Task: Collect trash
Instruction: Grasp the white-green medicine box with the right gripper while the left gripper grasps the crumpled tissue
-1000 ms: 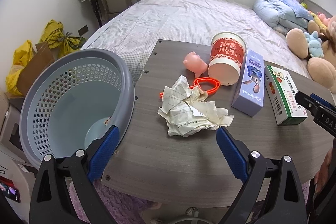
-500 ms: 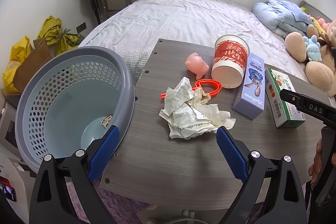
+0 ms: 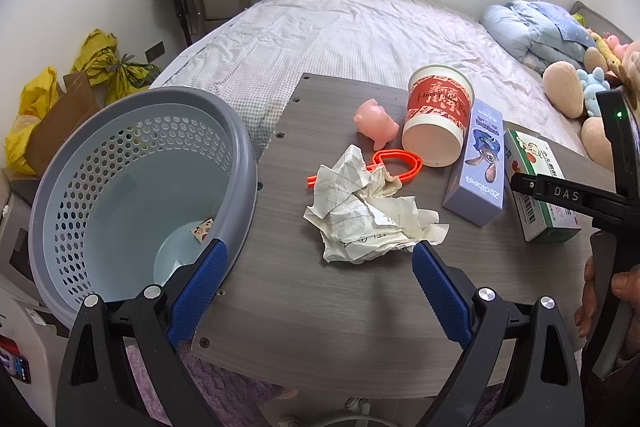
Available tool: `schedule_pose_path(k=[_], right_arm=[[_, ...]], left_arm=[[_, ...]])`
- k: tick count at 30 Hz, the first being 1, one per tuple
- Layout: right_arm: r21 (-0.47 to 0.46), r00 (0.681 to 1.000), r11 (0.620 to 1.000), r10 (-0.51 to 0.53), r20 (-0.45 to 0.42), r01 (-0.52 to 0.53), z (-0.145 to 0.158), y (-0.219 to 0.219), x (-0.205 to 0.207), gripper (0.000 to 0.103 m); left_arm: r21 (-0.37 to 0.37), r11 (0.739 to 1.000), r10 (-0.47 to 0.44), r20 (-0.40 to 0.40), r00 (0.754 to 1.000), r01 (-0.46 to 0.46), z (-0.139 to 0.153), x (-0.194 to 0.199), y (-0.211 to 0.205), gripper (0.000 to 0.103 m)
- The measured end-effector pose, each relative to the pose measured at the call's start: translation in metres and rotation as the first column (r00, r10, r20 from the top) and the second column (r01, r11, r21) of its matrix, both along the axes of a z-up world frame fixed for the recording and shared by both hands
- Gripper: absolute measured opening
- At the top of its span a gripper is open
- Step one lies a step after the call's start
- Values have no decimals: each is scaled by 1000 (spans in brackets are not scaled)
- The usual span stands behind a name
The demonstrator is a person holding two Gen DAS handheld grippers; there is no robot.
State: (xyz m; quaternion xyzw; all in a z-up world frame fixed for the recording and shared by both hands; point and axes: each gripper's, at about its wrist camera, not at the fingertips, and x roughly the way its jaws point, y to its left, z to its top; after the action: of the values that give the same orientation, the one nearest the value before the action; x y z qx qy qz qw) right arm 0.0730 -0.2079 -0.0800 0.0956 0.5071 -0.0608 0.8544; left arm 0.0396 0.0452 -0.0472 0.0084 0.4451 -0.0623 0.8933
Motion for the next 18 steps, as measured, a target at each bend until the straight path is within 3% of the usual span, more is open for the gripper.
schedule_pose_path(k=[10,18], right_arm=[[32,998,999,-13,56,11,8,-13,-22,78],[-10,994,1000,-16,109,17,29,-19,-62,78]], left_arm=[[5,1000,-5,-8,1000,5,-1,-1,-6,92],[4,999,-34,20,999,34,8,8,-25,92]])
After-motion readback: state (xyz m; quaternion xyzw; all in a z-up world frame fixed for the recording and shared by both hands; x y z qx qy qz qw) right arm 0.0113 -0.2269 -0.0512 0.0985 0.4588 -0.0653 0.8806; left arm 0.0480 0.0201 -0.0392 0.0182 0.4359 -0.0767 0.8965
